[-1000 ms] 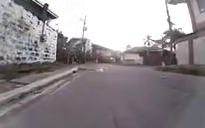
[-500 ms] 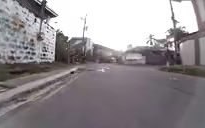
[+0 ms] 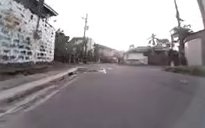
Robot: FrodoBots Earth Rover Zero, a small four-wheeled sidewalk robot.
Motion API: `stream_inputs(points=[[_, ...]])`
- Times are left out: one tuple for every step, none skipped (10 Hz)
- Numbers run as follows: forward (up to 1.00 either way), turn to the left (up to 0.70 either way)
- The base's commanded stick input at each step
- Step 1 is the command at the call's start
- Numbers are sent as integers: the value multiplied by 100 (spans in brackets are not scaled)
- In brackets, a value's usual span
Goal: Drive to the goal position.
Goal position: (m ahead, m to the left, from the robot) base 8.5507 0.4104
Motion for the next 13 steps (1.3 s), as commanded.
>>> stream_inputs(points=[[100,6],[100,0],[100,0],[100,0],[100,0],[100,0],[100,0],[100,0],[100,0],[100,0],[100,0],[100,0],[100,0]])
